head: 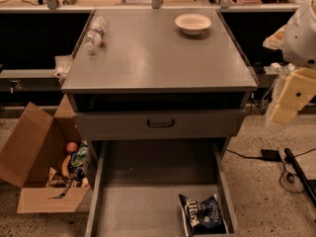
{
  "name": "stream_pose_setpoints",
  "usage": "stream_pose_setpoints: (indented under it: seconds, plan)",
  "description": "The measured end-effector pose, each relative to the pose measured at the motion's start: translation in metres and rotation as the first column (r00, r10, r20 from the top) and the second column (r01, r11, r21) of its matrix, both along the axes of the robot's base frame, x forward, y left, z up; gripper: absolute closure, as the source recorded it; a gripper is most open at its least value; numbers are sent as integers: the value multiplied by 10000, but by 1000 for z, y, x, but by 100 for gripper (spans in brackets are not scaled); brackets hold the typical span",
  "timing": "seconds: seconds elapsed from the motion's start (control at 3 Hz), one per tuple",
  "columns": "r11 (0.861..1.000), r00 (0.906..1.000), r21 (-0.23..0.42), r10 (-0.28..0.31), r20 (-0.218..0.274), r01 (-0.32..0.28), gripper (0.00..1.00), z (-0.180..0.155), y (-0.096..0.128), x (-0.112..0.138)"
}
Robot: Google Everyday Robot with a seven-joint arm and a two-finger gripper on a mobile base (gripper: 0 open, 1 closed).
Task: Pick blue chip bag from middle drawer and place on counter
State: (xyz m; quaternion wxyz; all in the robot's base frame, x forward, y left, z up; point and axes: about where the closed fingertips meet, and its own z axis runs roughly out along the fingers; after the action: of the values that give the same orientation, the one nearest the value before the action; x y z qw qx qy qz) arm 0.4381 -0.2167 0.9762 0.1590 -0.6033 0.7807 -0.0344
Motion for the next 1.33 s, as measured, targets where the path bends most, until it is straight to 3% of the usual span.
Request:
stream_pose_setpoints:
  seconds: [0.33,0.67,1.0,1.33]
  plan:
    - [10000,10000,2,3,-6,-3,0,0,0,0]
    - [9986,9961,272,474,-741,-455,0,-38,16,-1]
    - [9924,9830,580,1157,-1424,-1084,0,-90,38,-11]
    - [9841,9641,1114,1595,-2122,-1383,0,-164,61,-34]
